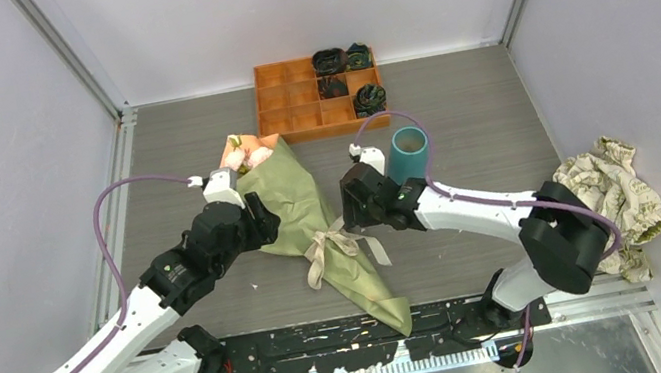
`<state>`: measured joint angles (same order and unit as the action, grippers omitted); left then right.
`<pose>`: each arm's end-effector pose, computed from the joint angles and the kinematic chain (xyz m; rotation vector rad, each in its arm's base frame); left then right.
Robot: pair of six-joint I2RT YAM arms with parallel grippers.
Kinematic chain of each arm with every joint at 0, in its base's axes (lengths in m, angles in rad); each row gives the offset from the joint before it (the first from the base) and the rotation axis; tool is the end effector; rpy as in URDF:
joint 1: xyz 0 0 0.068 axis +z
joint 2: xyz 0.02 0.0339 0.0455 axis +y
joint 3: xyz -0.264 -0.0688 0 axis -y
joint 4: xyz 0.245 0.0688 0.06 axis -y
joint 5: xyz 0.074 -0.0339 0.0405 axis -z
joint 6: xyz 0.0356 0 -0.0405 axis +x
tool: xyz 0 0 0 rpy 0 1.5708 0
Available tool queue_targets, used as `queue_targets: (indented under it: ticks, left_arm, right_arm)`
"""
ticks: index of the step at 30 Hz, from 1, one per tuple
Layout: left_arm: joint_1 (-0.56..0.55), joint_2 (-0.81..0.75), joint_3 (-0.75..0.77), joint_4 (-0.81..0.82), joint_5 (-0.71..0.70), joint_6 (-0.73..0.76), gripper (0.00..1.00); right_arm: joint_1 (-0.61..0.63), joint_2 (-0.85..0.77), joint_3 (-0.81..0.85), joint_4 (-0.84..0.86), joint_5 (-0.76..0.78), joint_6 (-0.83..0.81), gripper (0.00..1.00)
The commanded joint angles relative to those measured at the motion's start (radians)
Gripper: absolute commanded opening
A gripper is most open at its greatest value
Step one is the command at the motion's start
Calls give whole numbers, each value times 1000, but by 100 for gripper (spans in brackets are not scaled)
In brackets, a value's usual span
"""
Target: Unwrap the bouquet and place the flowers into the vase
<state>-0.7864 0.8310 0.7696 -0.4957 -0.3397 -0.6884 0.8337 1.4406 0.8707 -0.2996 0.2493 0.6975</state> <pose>0.1366 -0.1201 0.2965 -0.0981 2.1346 -0.5241 0.2044 0.2121 0.2107 -0.0545 2.4432 0.3982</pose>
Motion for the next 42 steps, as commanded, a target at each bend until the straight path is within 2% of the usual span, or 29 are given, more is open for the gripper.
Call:
queue_targets:
  ticks: [1, 8, 15, 19, 22, 26, 30, 35, 42]
  left_arm:
    - [-4, -6, 29, 42, -5, 15, 53]
    - [-6, -4, 39, 29, -11, 14, 53]
    - [-7, 5, 46, 26, -10, 12, 53]
    - [-8, 6, 48, 26, -10, 12, 53]
    - [-12, 3, 52, 20, -13, 12, 53]
    - [-13, -13, 51, 9, -20, 13, 52]
    - [-14, -21, 51, 5, -24, 16, 52]
    - [-14, -14, 49, 15, -6, 24, 53]
    - [-23, 12, 31, 111, 103, 71, 52]
  right_arm:
    - [-6, 45, 45, 4, 42, -25, 57]
    - [-14, 145, 80, 74, 14, -14, 57]
    - [-22, 218, 97, 136, -6, 16, 64]
    - [-24, 277, 126, 163, -20, 33, 62]
    - [-24, 340, 154, 169, -44, 44, 56]
    - [-24, 382, 156, 189, -52, 64, 25]
    - [-24, 390, 163, 182, -38, 64, 2]
    - [-24, 321, 169, 121, 27, 43, 1]
    - [-23, 65, 165, -3, 150, -12, 1]
